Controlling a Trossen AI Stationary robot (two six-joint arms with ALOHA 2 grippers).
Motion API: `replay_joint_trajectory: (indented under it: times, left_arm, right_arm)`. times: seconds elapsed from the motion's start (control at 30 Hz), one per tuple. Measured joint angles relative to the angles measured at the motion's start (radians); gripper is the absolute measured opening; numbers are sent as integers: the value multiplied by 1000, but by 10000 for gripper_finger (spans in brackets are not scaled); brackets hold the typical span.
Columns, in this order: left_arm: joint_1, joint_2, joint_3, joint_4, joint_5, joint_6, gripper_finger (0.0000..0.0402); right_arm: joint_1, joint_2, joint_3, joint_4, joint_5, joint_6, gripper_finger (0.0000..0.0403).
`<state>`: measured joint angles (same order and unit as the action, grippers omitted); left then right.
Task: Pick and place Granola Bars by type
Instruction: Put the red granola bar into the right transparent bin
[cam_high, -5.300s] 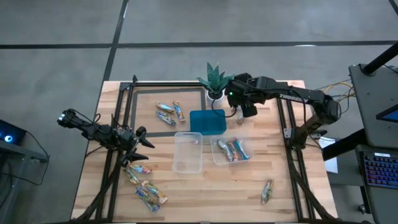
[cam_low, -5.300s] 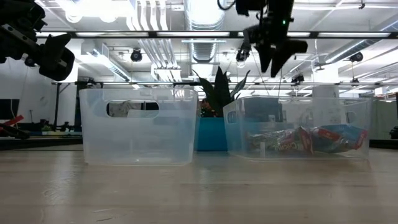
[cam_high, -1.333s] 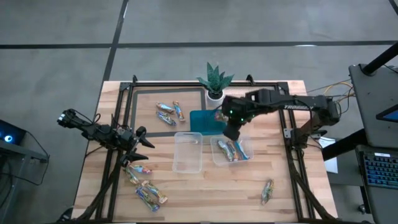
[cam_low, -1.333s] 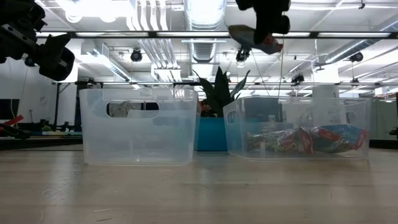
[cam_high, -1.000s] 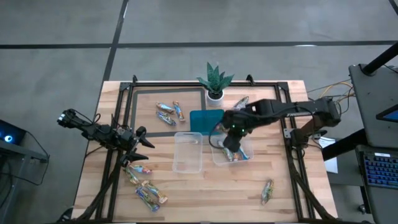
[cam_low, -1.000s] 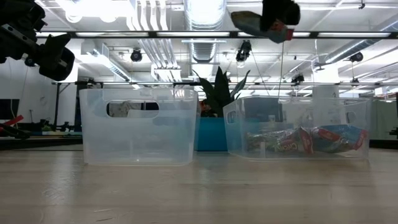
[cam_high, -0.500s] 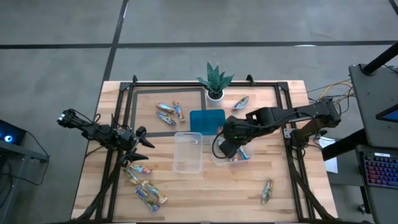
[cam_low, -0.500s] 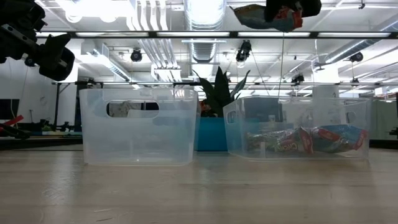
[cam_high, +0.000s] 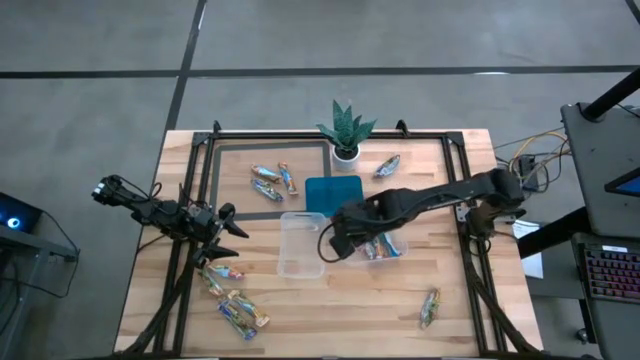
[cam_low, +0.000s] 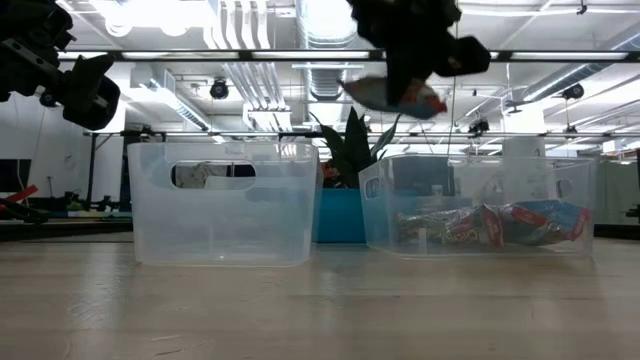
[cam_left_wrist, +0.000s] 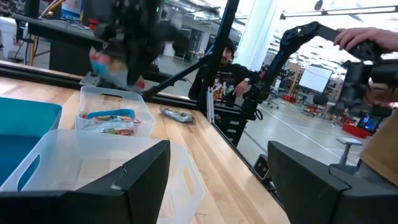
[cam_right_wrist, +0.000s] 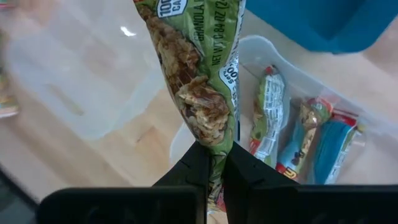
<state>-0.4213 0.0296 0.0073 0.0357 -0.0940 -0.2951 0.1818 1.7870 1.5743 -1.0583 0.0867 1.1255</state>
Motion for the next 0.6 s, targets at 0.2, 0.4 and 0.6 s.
replay_joint_trajectory:
  times: [0.2, 0.4, 0.6]
  left_arm:
    - [0, 0, 0, 0, 0, 0, 250]
    - [0, 0, 0, -1, 0, 0, 250]
    - [0, 0, 0, -1, 0, 0, 250]
  right_arm:
    - [2, 58, -31, 50, -5, 117, 12]
    - [2, 77, -93, 94, 12, 266, 12]
    - [0, 77, -175, 179, 21, 348, 12]
